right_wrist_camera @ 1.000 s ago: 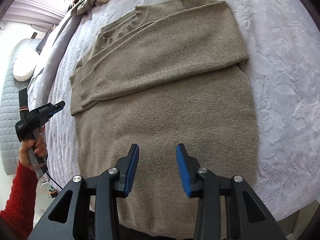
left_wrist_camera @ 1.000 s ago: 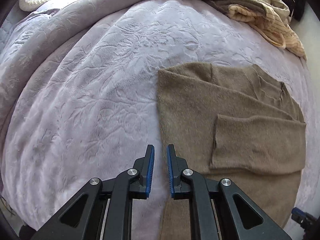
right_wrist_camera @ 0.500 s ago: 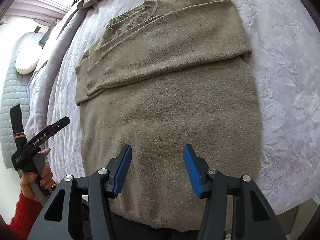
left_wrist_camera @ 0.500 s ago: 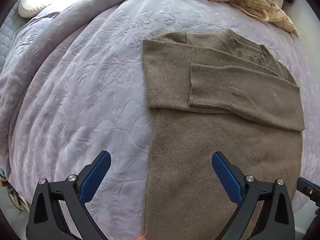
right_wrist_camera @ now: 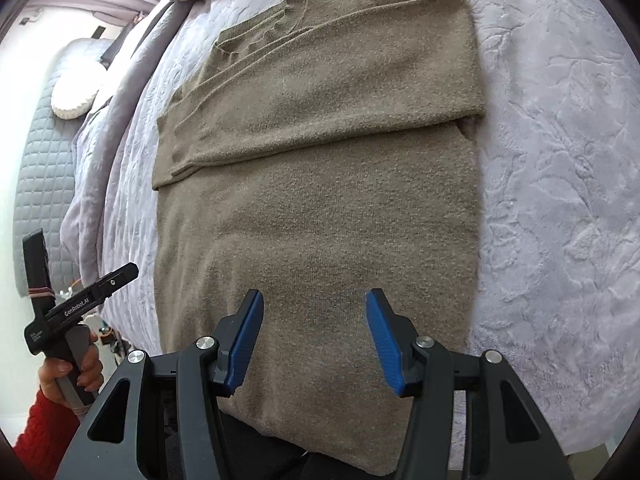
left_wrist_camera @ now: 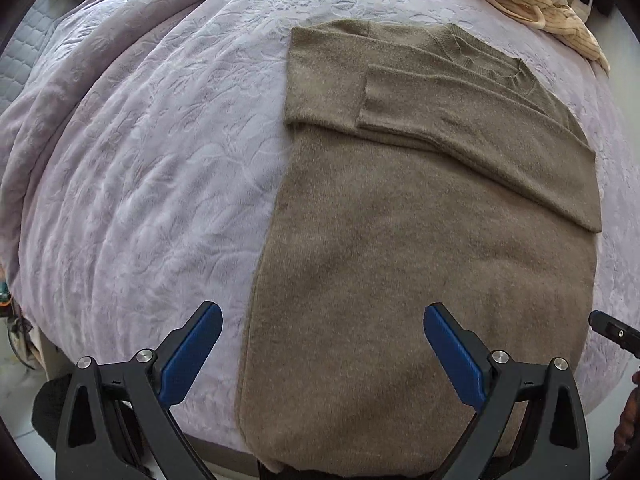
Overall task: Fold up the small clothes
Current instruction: 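Grasp the sweater hem with both tools, then lift the hem with both tools and fold it over toward the collar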
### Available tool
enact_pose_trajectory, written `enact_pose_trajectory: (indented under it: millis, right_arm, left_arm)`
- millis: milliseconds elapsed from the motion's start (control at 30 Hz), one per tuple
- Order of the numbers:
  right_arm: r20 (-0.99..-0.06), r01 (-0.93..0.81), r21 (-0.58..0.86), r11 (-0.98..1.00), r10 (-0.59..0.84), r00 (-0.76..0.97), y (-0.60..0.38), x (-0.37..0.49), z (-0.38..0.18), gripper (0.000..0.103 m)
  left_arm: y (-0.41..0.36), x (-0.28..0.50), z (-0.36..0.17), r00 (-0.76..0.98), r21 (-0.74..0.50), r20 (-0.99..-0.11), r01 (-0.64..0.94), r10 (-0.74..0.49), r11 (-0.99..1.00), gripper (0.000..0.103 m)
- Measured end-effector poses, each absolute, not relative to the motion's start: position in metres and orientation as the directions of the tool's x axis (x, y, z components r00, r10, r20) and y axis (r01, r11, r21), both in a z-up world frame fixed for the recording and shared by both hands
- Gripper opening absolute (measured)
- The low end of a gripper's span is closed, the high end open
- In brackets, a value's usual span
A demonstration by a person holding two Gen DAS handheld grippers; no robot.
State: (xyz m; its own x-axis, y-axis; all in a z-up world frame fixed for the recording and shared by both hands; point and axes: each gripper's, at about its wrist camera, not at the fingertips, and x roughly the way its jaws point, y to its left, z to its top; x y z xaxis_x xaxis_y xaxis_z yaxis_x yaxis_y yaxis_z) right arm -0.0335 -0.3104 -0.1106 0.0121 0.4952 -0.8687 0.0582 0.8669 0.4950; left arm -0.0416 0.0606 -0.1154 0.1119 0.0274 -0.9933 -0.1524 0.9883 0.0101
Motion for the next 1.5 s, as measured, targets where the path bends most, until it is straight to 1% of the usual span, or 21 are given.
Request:
enact_pose_trajectory:
  millis: [133,300,433,533,700,833,933,967,1000,1033,1067,1100,1167,1200,1233,1367,1500]
  right_arm:
    - [-0.849,0.037,0.525,0.850,0.526,-0.040,-0.320,-0.045,-0.121,0.057]
    - [-0.817,0.072,0.567,0.820,0.572,-0.079,-0.334,-0.082,-0.132,0.058]
    - [-0.802,0.137,0.579,0.804,0.592,-0.078,-0.342,-0.126,-0.141,0.058]
    - [-0.795,0.193,0.580,0.791,0.602,-0.074,-0.343,-0.167,-0.151,0.058]
    - [-0.808,0.249,0.551,0.797,0.584,-0.080,-0.333,-0.221,-0.172,0.058]
    - [-0.812,0.260,0.556,0.790,0.583,-0.033,-0.324,-0.230,-0.188,0.058]
    - [-0.808,0.289,0.556,0.780,0.588,-0.034,-0.314,-0.228,-0.202,0.059]
    - [-0.799,0.298,0.565,0.770,0.601,-0.038,-0.310,-0.228,-0.204,0.059]
    - [-0.792,0.302,0.571,0.763,0.609,-0.039,-0.308,-0.228,-0.203,0.057]
    - [-0.789,0.301,0.578,0.759,0.614,-0.034,-0.307,-0.231,-0.201,0.044]
    - [-0.782,0.302,0.588,0.750,0.623,-0.025,-0.305,-0.231,-0.197,0.018]
    - [-0.768,0.310,0.606,0.732,0.641,-0.012,-0.303,-0.231,-0.194,0.011]
    - [-0.719,0.328,0.663,0.672,0.694,0.030,-0.303,-0.234,-0.186,0.011]
    - [-0.695,0.331,0.688,0.646,0.717,0.045,-0.304,-0.233,-0.182,0.011]
    - [-0.671,0.333,0.712,0.618,0.739,0.063,-0.305,-0.232,-0.177,0.011]
    - [-0.575,0.326,0.795,0.512,0.808,0.134,-0.308,-0.221,-0.155,0.011]
    - [-0.503,0.315,0.844,0.434,0.844,0.183,-0.314,-0.204,-0.142,0.010]
  left_arm:
    - [0.065,-0.078,-0.123,0.059,0.021,-0.998,-0.190,0.033,0.982,0.101]
    - [0.075,-0.115,-0.141,0.012,0.020,-1.000,-0.161,0.022,0.987,0.101]
    - [0.084,-0.134,-0.164,-0.018,-0.020,-1.000,-0.103,-0.022,0.995,0.101]
    - [0.095,-0.149,-0.180,-0.031,-0.088,-0.995,-0.086,-0.091,0.992,0.101]
    - [0.103,-0.172,-0.198,-0.047,-0.166,-0.984,-0.069,-0.170,0.984,0.101]
    - [0.098,-0.180,-0.205,-0.047,-0.190,-0.980,-0.025,-0.191,0.981,0.101]
    - [0.097,-0.182,-0.206,-0.040,-0.208,-0.977,-0.028,-0.209,0.978,0.101]
    - [0.098,-0.183,-0.205,-0.032,-0.212,-0.976,-0.033,-0.213,0.977,0.093]
    - [0.101,-0.183,-0.204,-0.027,-0.209,-0.977,-0.034,-0.210,0.977,0.080]
    - [0.104,-0.183,-0.203,-0.024,-0.209,-0.977,-0.031,-0.210,0.977,0.074]
    - [0.106,-0.184,-0.201,-0.016,-0.221,-0.975,-0.026,-0.222,0.975,0.058]
    - [0.107,-0.186,-0.197,-0.011,-0.247,-0.969,-0.023,-0.247,0.969,0.035]
    - [0.115,-0.188,-0.193,-0.013,-0.343,-0.939,-0.039,-0.344,0.938,0.010]
    - [0.120,-0.189,-0.189,-0.006,-0.392,-0.919,-0.062,-0.393,0.918,0.010]
    - [0.123,-0.189,-0.185,0.004,-0.415,-0.909,-0.077,-0.416,0.906,0.010]
    - [0.129,-0.188,-0.167,0.049,-0.499,-0.866,-0.116,-0.497,0.859,0.010]
    - [0.133,-0.177,-0.144,0.107,-0.574,-0.819,-0.141,-0.564,0.807,0.010]
